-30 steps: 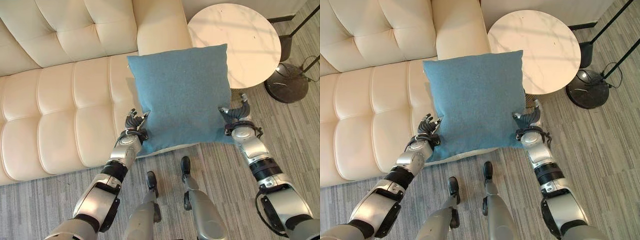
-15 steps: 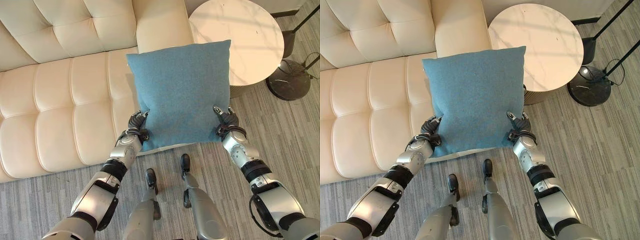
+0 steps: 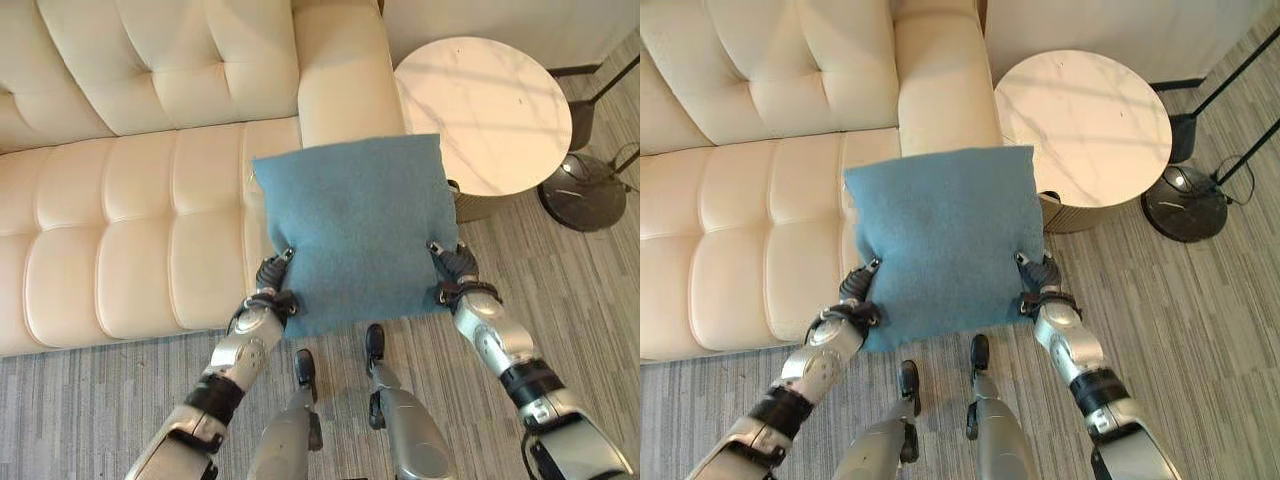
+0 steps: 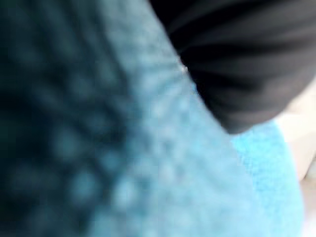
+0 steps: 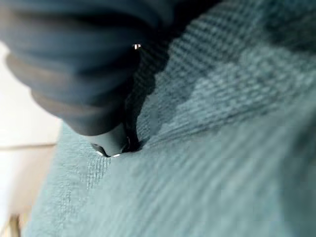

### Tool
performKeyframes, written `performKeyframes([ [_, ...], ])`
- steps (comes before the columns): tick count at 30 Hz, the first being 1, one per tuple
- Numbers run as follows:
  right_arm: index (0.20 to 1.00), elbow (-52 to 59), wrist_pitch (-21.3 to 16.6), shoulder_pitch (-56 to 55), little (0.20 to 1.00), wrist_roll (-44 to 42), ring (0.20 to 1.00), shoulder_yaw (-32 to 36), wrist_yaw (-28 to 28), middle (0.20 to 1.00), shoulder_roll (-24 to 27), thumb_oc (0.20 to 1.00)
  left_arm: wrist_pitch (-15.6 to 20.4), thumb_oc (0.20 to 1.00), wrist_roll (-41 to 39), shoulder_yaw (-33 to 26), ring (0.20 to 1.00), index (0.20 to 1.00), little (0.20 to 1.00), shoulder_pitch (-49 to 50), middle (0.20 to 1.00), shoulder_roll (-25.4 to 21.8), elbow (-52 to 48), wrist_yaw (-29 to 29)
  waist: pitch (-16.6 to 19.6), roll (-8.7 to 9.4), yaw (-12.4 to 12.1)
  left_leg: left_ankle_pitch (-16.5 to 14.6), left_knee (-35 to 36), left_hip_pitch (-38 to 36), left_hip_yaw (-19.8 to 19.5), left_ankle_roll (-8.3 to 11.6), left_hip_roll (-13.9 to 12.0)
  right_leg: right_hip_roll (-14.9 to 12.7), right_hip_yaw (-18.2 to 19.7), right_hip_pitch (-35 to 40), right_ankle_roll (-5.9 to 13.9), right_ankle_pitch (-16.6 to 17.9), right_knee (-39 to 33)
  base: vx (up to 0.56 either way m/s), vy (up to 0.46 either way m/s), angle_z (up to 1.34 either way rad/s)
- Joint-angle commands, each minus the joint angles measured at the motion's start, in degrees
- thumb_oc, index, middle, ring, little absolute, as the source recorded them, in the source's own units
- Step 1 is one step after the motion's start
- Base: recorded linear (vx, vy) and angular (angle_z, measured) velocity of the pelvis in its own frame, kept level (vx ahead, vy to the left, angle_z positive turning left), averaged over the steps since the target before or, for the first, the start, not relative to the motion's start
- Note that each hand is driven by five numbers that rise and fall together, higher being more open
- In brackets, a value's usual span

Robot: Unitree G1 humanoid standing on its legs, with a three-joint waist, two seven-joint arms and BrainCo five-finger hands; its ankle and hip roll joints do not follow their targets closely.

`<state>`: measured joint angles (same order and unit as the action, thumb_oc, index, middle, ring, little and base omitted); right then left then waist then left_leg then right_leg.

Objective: Pick up all the scattered cushions and arrange them neatly on the sofa.

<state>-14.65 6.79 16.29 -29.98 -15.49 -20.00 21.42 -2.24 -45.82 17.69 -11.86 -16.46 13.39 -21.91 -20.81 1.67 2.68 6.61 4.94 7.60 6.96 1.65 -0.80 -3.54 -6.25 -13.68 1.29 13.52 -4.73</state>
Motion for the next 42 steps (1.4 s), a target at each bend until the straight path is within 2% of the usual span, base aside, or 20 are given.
performKeyframes([
  [1,0.2,11.27,-3.31,-3.66,0.2,4.83,0.2,-1.03,7.03,0.2,-7.54,0.2,0.69,0.2,8.09,3.14,0.2,0.2,0.2,0.22,0.2,2.9,-11.6,4.53,4.63,1.35,-0.67,-5.48,0.06,0.37,-1.06,-0.86,1.04,-2.29,1.71,6.01,5.97,-11.21,-0.27,-0.15,0.182,0.0],
  [3,0.2,12.59,-3.64,-5.6,0.2,4.75,0.2,-0.9,7.54,0.2,-7.64,0.2,0.7,0.2,9.79,2.68,0.2,0.2,0.2,1.48,0.2,2.42,-12.76,4.68,4.75,1.59,-0.67,-5.59,0.06,0.19,-0.86,-1.09,1.22,-2.41,1.81,5.97,6.26,-10.87,-0.27,-0.11,0.123,0.03],
  [5,0.2,16.47,-5.44,-9.16,0.2,4.86,0.2,-0.78,7.72,0.2,-8.11,0.2,1.8,0.2,13.59,-0.17,0.2,0.2,0.2,4.65,0.2,1.16,-16.54,3.14,4.87,2.31,-0.87,-5.95,0.06,0.29,0.39,-1.73,1.69,-2.8,2.19,5.0,7.67,-9.06,-0.27,-0.18,0.136,-0.01],
  [8,0.2,18.7,-6.42,-10.11,0.2,5.09,0.2,-0.9,7.85,0.2,-7.86,0.2,3.06,0.2,14.69,-2.08,0.2,0.2,0.2,6.67,0.2,0.49,-18.17,1.78,4.75,2.36,-1.22,-5.24,0.06,0.2,1.22,-2.0,1.21,-2.42,1.82,4.87,7.61,-9.47,1.99,-0.17,0.071,-0.21],
  [13,0.2,25.04,-7.87,-12.93,0.2,4.57,0.2,-2.24,10.89,0.2,-5.92,0.2,3.94,0.2,17.71,-4.41,0.2,0.2,0.2,12.24,0.2,-0.69,-24.55,1.71,6.88,1.47,-1.54,-4.85,0.06,-1.01,0.86,-2.01,0.36,0.56,3.2,8.26,5.59,-17.59,12.89,-0.1,-0.004,-0.17],
  [16,0.2,28.3,-8.09,-14.47,0.2,4.24,0.2,-2.22,11.88,0.2,-4.78,0.2,3.8,0.2,17.91,-5.82,0.2,0.2,0.2,14.63,0.2,-1.21,-27.23,2.03,9.09,2.04,-2.32,-4.38,0.06,-1.1,0.2,-1.43,0.83,2.12,4.22,12.44,4.52,-20.08,11.57,-0.08,-0.113,0.19],
  [18,0.2,30.12,-8.03,-15.6,0.2,4.03,0.2,-1.97,12.67,0.2,-3.83,0.2,3.64,0.2,18.26,-7.32,0.2,0.2,0.2,16.4,0.2,-1.96,-29.03,2.44,9.75,2.55,-3.14,-3.44,0.06,-0.62,-0.37,-0.91,1.08,2.67,3.22,14.89,3.12,-20.91,8.78,-0.16,-0.197,0.13],
  [20,0.2,32.1,-8.67,-16.31,0.2,2.81,0.2,-1.72,13.68,0.2,-2.75,0.2,4.02,0.2,17.78,-8.11,0.2,0.2,0.2,17.48,0.2,-2.12,-30.55,3.03,9.81,2.76,-3.46,-0.5,0.06,1.03,-1.9,0.72,0.83,4.55,4.13,16.09,1.11,-22.26,6.05,-0.28,-0.298,0.11],
  [21,0.2,32.84,-9.22,-17.32,0.2,1.4,0.2,-1.34,14.13,0.2,-1.98,0.2,4.05,0.2,18.06,-8.62,0.2,0.2,0.2,18.42,0.2,-2.13,-31.51,3.54,8.69,2.38,-3.58,2.14,0.06,1.98,-3.68,2.52,0.55,5.88,3.41,16.04,-0.19,-22.57,5.91,-0.25,-0.248,0.25],
  [24,0.2,33.31,-9.09,-17.45,0.2,1.74,0.2,-1.04,13.43,0.2,-1.26,0.2,3.89,0.2,18.29,-8.12,0.2,0.2,0.2,18.16,0.2,-1.52,-31.29,3.75,7.63,1.61,-3.49,3.52,0.06,2.85,-5.21,3.1,0.53,6.53,1.33,15.87,-0.74,-22.79,6.16,-0.29,-0.212,0.74],
  [25,0.2,34.05,-9.86,-17.58,0.2,0.81,0.2,-0.95,14.06,0.2,-1.14,0.2,4.03,0.2,18.2,-7.86,0.2,0.2,0.2,18.55,0.2,-1.1,-31.68,4.03,6.87,1.07,-3.32,4.42,0.06,3.11,-6.71,3.47,0.59,6.57,-0.75,15.59,-0.87,-22.54,6.69,-0.26,-0.146,0.68],
  [27,0.2,34.04,-9.76,-17.16,0.2,0.71,0.2,-1.07,14.01,0.2,-0.7,0.2,4.04,0.2,18.48,-8.1,0.2,0.2,0.2,18.57,0.2,-1.01,-31.77,3.98,6.27,1.06,-3.39,4.47,-0.33,2.27,-6.71,3.07,0.85,6.13,-1.87,15.35,-0.87,-22.33,7.07,-0.22,-0.076,0.79],
  [29,0.2,34.46,-9.52,-17.29,0.2,0.39,0.2,-1.18,14.19,0.2,-0.19,0.2,3.98,0.2,17.79,-8.18,0.2,0.2,0.2,19.7,0.2,-0.44,-32.78,4.24,6.3,1.83,-3.21,0.62,-4.97,1.8,-3.81,1.33,0.61,4.67,-4.05,15.29,-0.66,-21.41,6.47,-0.21,-0.055,0.47],
  [30,0.2,34.64,-9.7,-17.28,0.2,-0.1,0.2,-1.42,14.43,0.2,0.11,0.2,4.12,0.2,17.88,-8.45,0.2,0.2,0.2,20.19,0.2,-0.37,-33.61,4.54,6.61,2.28,-2.94,-2.64,-8.64,1.67,-1.5,0.29,0.17,3.85,-5.58,15.14,-0.77,-21.07,5.86,-0.16,-0.049,0.57],
  [33,0.2,35.13,-9.74,-18.11,0.2,-1.06,0.2,-1.35,14.95,0.2,0.44,0.2,4.86,0.2,16.93,-8.67,0.2,0.2,0.2,20.97,0.2,-0.08,-34.2,5.19,7.63,2.71,-2.97,-6.5,-11.81,0.36,-0.67,0.0,0.11,2.76,-8.33,15.61,-0.82,-20.62,3.89,-0.09,0.011,0.79],
  [34,0.2,35.13,-9.74,-18.11,0.2,-1.06,0.2,-1.36,14.95,0.2,0.44,0.2,4.86,0.2,16.93,-8.67,0.2,0.2,0.2,20.97,0.2,-0.08,-34.2,5.19,7.66,2.71,-2.93,-6.48,-11.81,0.4,-0.7,0.0,0.11,2.76,-8.36,15.59,-0.82,-20.62,3.88,0.01,0.047,0.57],
  [35,0.2,35.78,-10.19,-18.85,0.2,-1.54,0.2,-0.41,14.63,0.2,0.66,0.2,4.73,0.2,16.1,-8.35,0.2,0.2,0.2,21.08,0.2,0.06,-34.65,5.38,8.39,2.32,-2.56,-6.97,-9.36,-2.5,1.72,0.76,-1.57,2.59,-10.18,16.4,-0.34,-21.11,3.14,0.01,0.061,0.59],
  [37,0.2,36.36,-10.63,-19.99,0.2,-1.52,0.2,1.47,13.63,0.2,0.79,0.2,4.32,0.2,16.12,-7.69,0.2,0.2,0.2,20.93,0.2,0.07,-34.95,5.75,9.17,1.49,-0.97,-4.35,-3.96,-4.51,8.13,1.98,-4.43,2.13,-14.06,16.36,-0.07,-20.83,1.99,-0.05,0.132,1.11],
  [38,0.2,36.7,-11.15,-20.31,0.2,-0.79,0.2,2.5,12.52,0.2,1.01,0.2,4.2,0.2,16.27,-6.89,0.2,0.2,0.2,20.02,0.2,-0.07,-34.63,5.81,9.26,0.88,0.03,-1.18,-0.1,-4.7,13.01,3.51,-6.28,1.49,-17.46,16.15,0.17,-20.08,0.79,-0.07,0.128,1.19],
  [42,0.2,36.63,-10.79,-20.03,0.2,-0.37,0.2,2.17,12.34,0.2,0.59,0.2,4.59,0.2,16.7,-7.29,0.2,0.2,0.2,19.77,0.2,-0.29,-34.15,5.64,9.7,0.27,0.17,-2.9,0.06,-4.66,12.59,3.5,-5.93,0.37,-19.41,16.43,1.71,-18.09,-0.26,0.02,0.207,1.04],
])
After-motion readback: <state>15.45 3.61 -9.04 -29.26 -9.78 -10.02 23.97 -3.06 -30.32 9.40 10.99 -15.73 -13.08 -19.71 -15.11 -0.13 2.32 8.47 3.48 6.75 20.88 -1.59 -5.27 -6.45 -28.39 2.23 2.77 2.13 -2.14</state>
